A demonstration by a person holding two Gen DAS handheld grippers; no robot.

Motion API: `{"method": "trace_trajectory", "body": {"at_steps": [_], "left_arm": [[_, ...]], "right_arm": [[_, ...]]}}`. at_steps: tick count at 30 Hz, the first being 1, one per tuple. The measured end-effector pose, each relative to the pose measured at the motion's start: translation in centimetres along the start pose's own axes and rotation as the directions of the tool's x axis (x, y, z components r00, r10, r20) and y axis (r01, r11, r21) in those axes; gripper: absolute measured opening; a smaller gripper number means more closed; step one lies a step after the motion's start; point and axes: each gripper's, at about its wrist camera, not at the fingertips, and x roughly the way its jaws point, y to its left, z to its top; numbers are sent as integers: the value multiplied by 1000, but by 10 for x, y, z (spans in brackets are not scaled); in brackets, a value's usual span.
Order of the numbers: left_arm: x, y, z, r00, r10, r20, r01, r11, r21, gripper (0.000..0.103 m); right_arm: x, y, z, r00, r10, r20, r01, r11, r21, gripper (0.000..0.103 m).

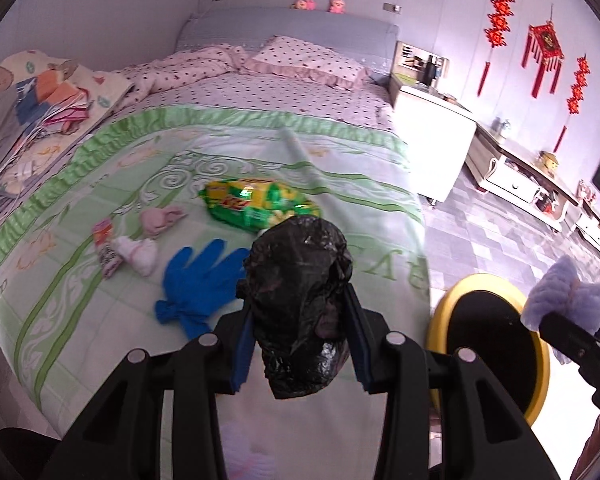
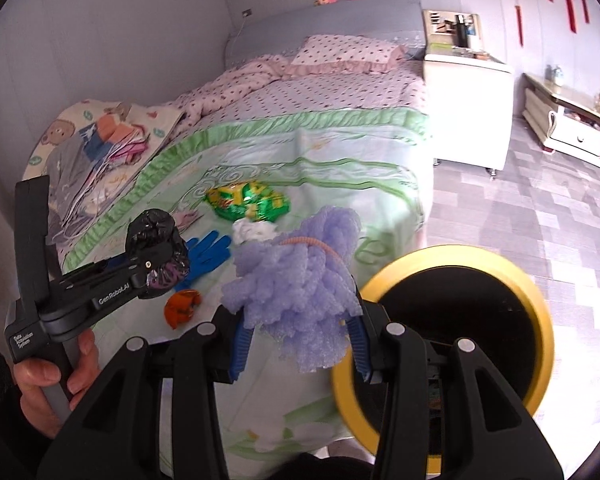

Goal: Collect trash
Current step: 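Carry the black bag and lavender sponge over the bin with both tools, then open both tools to drop the black bag and sponge into the bin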

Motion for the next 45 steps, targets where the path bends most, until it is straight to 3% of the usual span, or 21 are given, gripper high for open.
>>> {"method": "trace_trajectory", "body": {"at_steps": [11, 22, 33, 45], "left_arm": [[5, -71, 3, 996, -86, -27, 88, 994, 70, 38], [26, -136, -16, 983, -156, -95, 168, 975, 142, 38], [57, -157, -37, 967, -179, -183, 205, 970, 132, 38], [72, -165, -43, 952, -210, -221, 243, 961, 131, 39]], "right_arm": [[-21, -59, 2, 998, -63, 24, 62, 996, 63, 40], [-35, -114, -1, 994, -107, 25, 104, 988, 117, 40], [-18, -159, -10, 992, -120, -24, 122, 973, 195, 42], [-4, -163, -15, 991, -126, -38, 131, 967, 218, 47]]}}
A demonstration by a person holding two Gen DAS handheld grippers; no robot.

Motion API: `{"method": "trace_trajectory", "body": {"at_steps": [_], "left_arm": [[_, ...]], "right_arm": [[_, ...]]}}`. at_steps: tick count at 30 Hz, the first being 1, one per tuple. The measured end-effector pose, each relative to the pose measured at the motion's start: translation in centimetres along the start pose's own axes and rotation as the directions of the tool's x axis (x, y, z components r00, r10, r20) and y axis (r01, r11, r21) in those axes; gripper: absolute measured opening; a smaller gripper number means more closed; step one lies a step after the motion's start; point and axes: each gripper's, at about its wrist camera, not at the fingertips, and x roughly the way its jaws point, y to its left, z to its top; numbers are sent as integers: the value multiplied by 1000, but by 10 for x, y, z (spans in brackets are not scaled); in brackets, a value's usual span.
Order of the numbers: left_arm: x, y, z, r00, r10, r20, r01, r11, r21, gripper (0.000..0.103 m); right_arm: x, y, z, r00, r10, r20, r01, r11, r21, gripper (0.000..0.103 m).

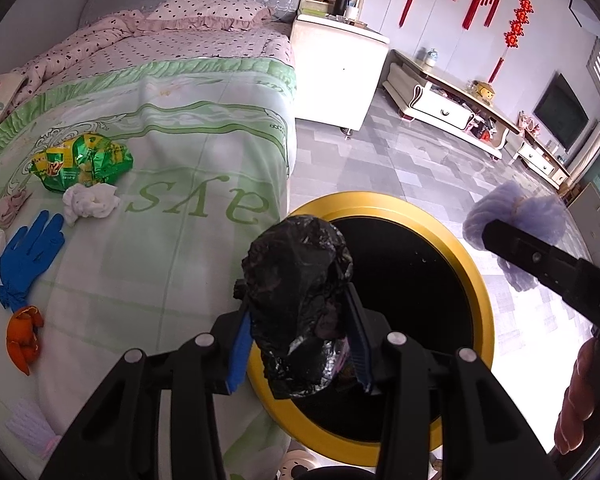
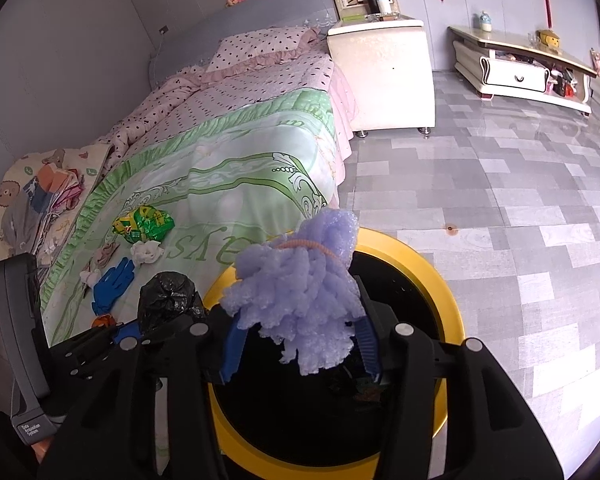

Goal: Collect trash
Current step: 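Open both tools to drop the black bag and sponge into the bin, then grasp the white tissue with the left tool while the right tool grasps the lavender mesh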

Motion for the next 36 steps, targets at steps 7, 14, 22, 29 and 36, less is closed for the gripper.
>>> {"method": "trace_trajectory", "body": {"at_steps": [7, 14, 22, 29, 36], "left_arm": [[4, 2, -1, 1000, -10, -11, 10, 1000, -3, 43], [2, 4, -3, 1000, -16, -8, 16, 1000, -8, 60], [-10, 13, -1, 1000, -11, 29, 11, 1000, -26, 73], [-32, 37, 4, 996, 41, 85, -37, 998, -48, 78], [-57, 79, 9, 987, 103, 122, -91, 990, -105, 80]], "right_arm": [[2, -2, 0, 1000, -9, 1, 9, 1000, 10, 48], [0, -5, -1, 1000, -22, 7, 22, 999, 34, 61], [-13, -1, 0, 999, -14, 35, 13, 999, 38, 61], [-28, 17, -2, 997, 23, 71, -23, 1000, 6, 66], [-33, 54, -5, 995, 70, 72, -66, 996, -53, 69]]}}
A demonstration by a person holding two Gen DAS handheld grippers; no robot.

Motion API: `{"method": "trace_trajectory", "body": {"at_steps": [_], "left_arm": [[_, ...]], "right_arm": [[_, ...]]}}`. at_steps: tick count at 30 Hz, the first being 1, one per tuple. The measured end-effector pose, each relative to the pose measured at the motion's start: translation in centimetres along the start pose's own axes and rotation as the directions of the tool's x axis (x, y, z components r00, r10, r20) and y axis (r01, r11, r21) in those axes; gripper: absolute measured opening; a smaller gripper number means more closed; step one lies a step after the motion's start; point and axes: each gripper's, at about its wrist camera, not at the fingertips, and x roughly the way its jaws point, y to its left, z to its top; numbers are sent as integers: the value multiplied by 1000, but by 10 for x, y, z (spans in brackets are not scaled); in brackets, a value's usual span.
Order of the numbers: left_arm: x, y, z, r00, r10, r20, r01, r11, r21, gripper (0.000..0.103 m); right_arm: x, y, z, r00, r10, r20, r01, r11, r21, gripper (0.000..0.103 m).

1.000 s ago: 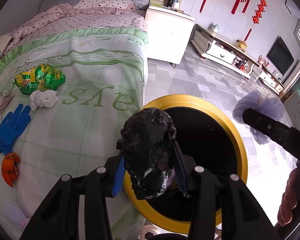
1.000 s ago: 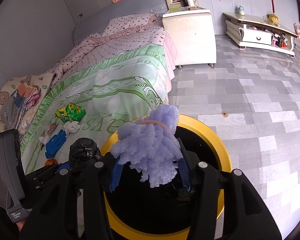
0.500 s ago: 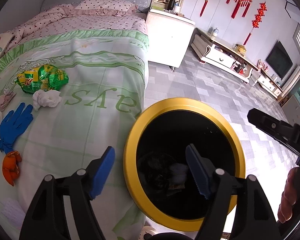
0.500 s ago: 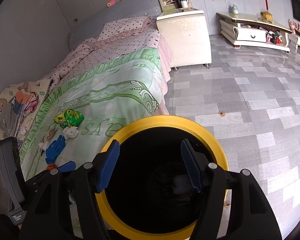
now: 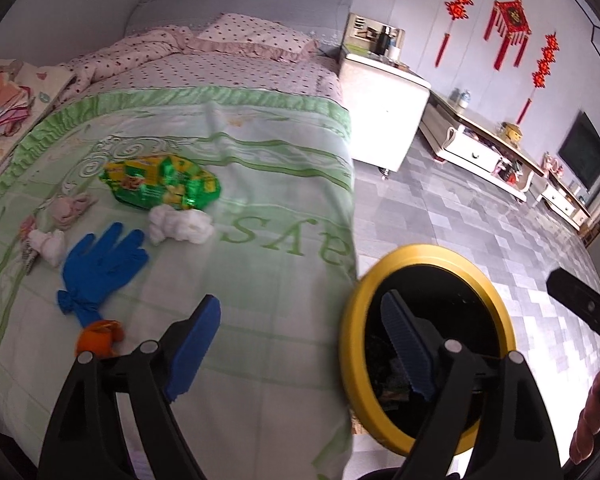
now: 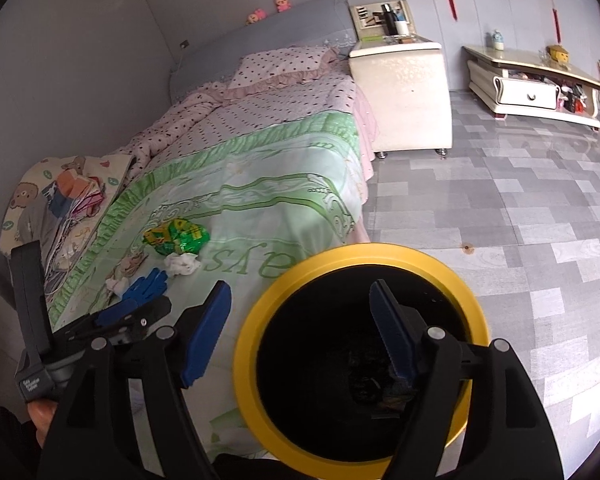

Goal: Collect trash
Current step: 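Grasp the white tissue with the left tool while the right tool grasps the lavender mesh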

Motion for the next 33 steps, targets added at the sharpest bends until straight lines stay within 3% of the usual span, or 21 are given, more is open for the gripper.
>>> {"method": "trace_trajectory", "body": {"at_steps": [12, 23, 33], "left_arm": [[-22, 88, 11, 989, 140, 37, -136, 987, -89, 82], [-26, 187, 19, 953, 301, 19, -293, 938, -188, 82], [6, 244, 27, 930, 366, -40, -365, 900, -237, 82]], "right_arm": [[7, 78, -5, 995, 97, -9, -98, 991, -96, 71], [28, 142, -24, 979, 192, -73, -201, 966, -160, 71], [67, 196, -57, 949, 256, -186, -296, 927, -232, 71]]}}
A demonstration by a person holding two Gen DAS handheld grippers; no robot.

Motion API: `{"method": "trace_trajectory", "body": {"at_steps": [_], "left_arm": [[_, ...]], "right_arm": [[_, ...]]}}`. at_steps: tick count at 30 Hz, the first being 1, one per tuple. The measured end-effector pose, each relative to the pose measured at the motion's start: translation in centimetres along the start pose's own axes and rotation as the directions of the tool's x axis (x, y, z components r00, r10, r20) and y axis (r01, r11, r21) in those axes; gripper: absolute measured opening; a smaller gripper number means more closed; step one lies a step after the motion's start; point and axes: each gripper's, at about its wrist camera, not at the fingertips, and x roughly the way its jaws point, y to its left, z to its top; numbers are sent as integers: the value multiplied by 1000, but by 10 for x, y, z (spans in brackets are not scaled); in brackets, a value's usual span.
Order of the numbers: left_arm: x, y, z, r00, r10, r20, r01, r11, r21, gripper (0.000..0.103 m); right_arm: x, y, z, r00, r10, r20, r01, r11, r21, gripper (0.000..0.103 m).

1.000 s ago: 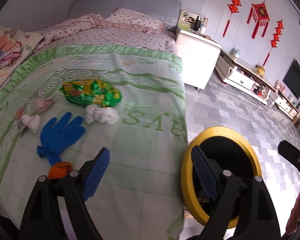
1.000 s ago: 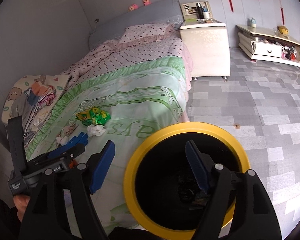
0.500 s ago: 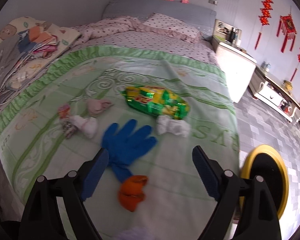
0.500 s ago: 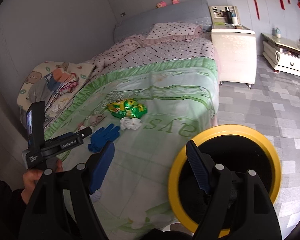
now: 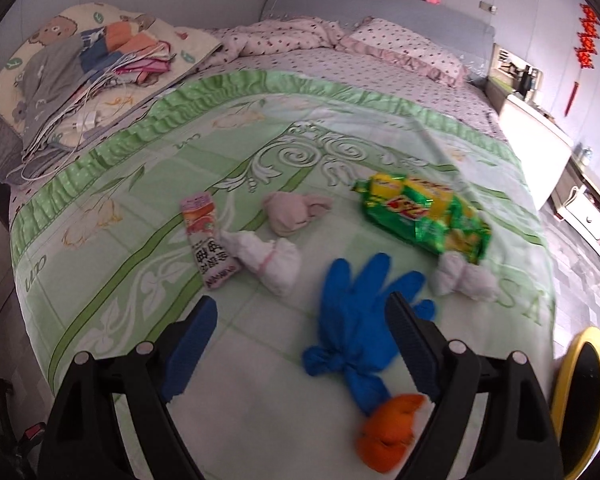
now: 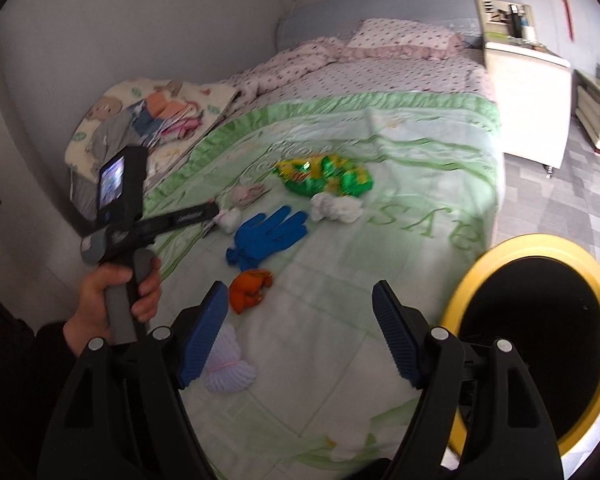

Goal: Collect trash
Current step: 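Grasp the white tissue with the left tool while the right tool grasps the lavender mesh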

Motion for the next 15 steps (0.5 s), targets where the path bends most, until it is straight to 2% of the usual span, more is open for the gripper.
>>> {"method": "trace_trajectory", "body": {"at_steps": [3, 10, 15], "left_arm": [[18, 8, 3, 1000, 21, -18, -21, 1000, -10, 82], [57, 20, 7, 997, 16, -70, -19, 998, -54, 82], [76, 21, 12, 996, 13, -86, -19, 997, -70, 82]], "right_arm": [[19, 12, -8, 999, 19, -35, -21, 999, -40, 71], [64, 36, -26, 989, 52, -138, -67, 992, -108, 71], [92, 55, -36, 979, 47, -198, -82, 982, -171, 71]]}}
